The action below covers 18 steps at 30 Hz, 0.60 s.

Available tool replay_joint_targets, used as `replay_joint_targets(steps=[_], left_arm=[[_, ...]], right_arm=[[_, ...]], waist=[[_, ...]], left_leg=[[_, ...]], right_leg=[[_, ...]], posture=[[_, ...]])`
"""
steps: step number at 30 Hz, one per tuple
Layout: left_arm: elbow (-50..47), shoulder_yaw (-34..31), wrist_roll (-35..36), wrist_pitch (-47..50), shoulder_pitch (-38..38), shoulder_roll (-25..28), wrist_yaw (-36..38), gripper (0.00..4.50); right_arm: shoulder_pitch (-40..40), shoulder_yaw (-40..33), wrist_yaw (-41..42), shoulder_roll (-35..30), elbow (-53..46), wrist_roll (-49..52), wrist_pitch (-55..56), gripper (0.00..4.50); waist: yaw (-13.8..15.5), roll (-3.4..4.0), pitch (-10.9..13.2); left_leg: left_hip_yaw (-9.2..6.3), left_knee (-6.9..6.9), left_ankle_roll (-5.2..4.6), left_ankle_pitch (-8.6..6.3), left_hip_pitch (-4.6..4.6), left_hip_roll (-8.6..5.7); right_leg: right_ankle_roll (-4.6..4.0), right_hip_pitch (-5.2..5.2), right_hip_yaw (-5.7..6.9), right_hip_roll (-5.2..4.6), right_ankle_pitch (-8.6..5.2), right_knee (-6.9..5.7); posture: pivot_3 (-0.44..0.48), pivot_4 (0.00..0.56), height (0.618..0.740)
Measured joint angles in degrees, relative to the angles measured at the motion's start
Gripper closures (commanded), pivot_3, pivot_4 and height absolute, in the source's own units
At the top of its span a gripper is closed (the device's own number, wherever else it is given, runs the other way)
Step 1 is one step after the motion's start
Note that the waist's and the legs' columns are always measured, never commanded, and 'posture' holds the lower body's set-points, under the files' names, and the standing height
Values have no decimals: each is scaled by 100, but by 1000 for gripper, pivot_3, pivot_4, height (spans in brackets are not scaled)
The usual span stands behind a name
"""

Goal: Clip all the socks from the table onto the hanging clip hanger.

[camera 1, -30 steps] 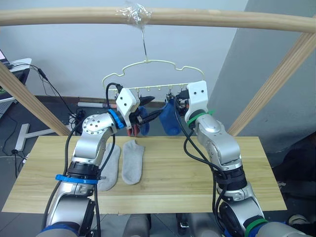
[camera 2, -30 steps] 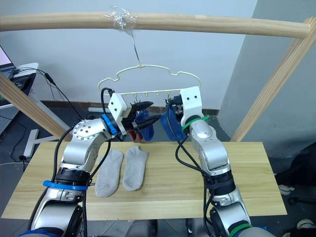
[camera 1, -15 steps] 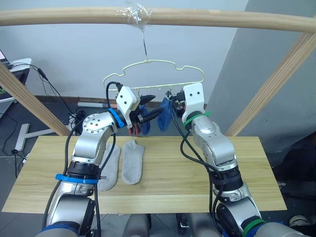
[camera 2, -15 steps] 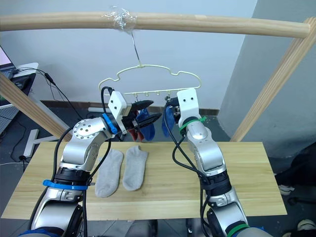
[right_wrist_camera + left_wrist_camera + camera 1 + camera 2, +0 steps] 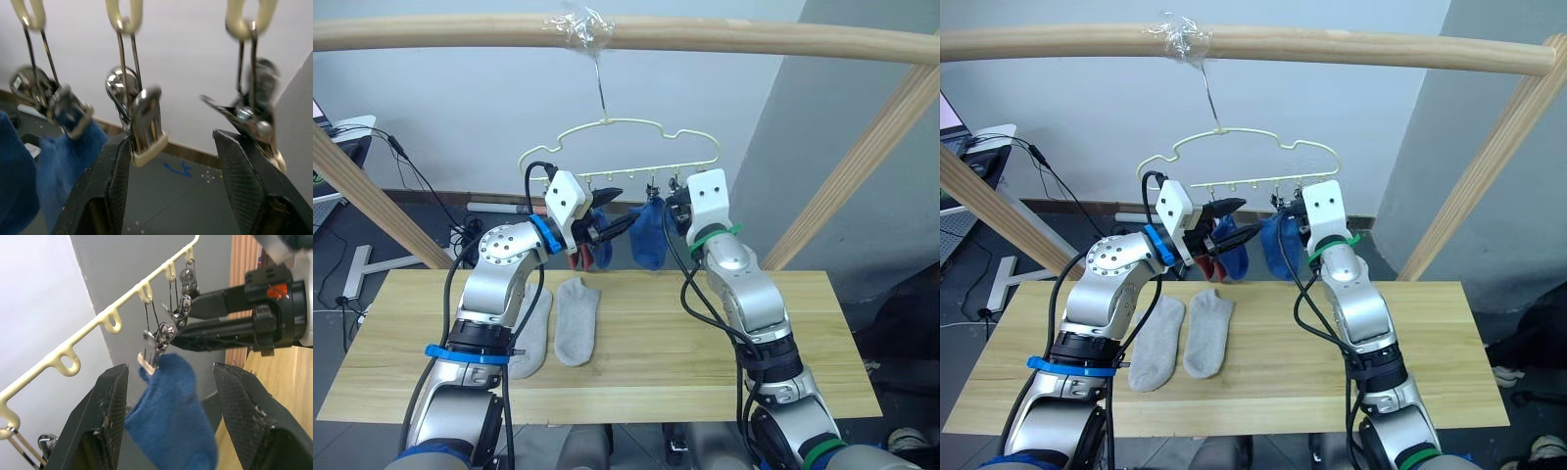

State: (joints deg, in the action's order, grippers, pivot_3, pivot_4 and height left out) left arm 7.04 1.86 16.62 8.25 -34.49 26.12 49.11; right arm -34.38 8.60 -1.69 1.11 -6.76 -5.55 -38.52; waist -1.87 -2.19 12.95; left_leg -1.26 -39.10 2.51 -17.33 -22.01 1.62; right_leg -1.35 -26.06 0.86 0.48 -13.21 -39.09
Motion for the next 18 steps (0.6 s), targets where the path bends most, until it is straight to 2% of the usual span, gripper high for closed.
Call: replay_joint_targets(steps=[8,17,18], left_arm=[[2,0,-7,-7,-1,-2,1,1645],[9,0,-7,-8,-112,-32,-20,1645],[9,0,-7,-7,-112,-40,-21,1645]], right_arm=[[180,2,182,35,-385,99,-242,1782],[-21,-139,162,461,-270,333,-315,1782],[-62,-143,158,479,-248,335,-303,1946]], waist=[[0,0,0],[0,0,0],[0,0,0]], left_leg=[[-2,0,0,0,1,0],[-2,-1,0,0,1,0],[-1,0,0,0,1,0]], right_leg=[[0,0,0,0,0,-1],[0,0,0,0,0,0],[0,1,0,0,0,0]], posture=[[-44,205,701],[-40,203,701],[-40,203,701]])
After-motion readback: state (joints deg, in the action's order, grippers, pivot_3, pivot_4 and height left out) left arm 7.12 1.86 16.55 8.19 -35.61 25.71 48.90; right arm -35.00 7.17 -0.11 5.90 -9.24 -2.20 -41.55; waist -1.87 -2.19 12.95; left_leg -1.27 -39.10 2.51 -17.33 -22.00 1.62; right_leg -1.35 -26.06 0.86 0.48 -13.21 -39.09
